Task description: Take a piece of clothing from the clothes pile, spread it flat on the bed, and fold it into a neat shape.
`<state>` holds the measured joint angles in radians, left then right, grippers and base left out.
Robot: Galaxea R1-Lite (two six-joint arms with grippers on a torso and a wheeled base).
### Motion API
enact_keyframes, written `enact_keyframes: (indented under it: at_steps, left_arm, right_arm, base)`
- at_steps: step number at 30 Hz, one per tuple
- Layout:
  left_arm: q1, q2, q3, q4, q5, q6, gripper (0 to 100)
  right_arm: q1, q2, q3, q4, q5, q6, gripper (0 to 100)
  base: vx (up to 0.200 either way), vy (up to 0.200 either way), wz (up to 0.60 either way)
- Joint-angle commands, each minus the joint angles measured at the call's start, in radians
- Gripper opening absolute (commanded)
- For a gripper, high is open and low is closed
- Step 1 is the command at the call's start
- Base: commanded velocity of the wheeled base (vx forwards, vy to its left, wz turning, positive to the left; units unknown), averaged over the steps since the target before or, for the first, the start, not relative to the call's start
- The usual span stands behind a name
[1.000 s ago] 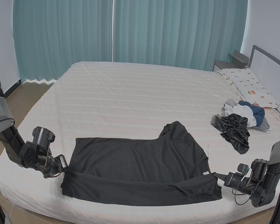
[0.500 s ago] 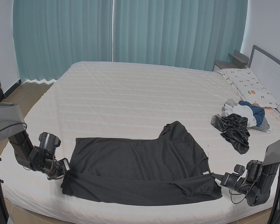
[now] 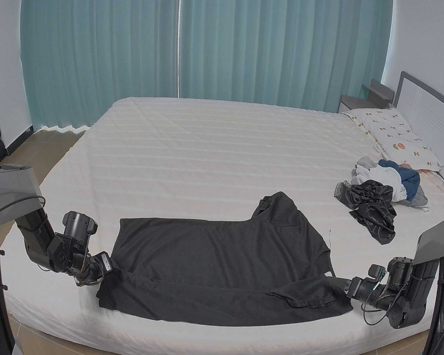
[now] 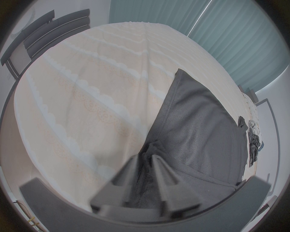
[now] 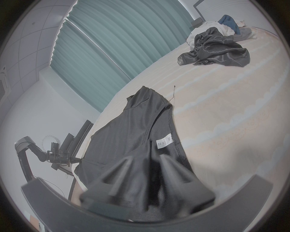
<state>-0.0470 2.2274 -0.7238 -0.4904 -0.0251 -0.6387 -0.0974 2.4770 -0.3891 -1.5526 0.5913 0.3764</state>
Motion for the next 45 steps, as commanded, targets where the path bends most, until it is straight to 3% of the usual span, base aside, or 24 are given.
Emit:
enact_keyframes:
  at_steps: [1,12,16,22,31,41,42,45]
  left_arm:
    - [0.001,0.000,0.004,-0.007,0.001,-0.002,100]
    - [0.029,-0.095,0.050,-0.013,0.002,-0.032,100]
    - [0.044,-0.098,0.038,-0.014,-0.001,-0.114,100]
    - [0.044,-0.103,0.049,-0.016,-0.007,-0.108,100]
    - [0.039,-0.101,-0.022,-0.011,0.004,-0.118,100]
    - [0.024,-0.006,-0.250,0.055,0.005,-0.121,100]
    - [0.019,0.028,-0.358,0.128,0.002,-0.122,100]
    - [-0.001,0.090,-0.477,0.204,0.002,-0.121,100]
  right_arm:
    - [-0.008,-0.009,0.003,-0.011,0.002,0.001,100]
    - [-0.047,-0.096,0.030,-0.009,0.004,0.102,100]
    - [-0.053,-0.093,0.032,-0.011,0.004,0.107,100]
    - [-0.051,-0.095,0.038,-0.009,0.004,0.105,100]
    - [-0.044,-0.096,0.039,-0.009,0.004,0.102,100]
    - [-0.033,-0.096,0.050,-0.011,0.004,0.099,100]
    - [-0.031,-0.096,0.056,-0.011,0.004,0.099,100]
    - [-0.033,-0.095,0.053,-0.011,0.004,0.099,100]
  base:
    - [0.000,0.000,0.00]
    - [0.000,0.000,0.00]
    - [0.050,0.000,0.00]
    - [0.200,0.000,0.00]
    - [0.000,0.000,0.00]
    - [0.000,0.000,0.00]
    - [0.000,0.000,0.00]
    - [0.000,0.000,0.00]
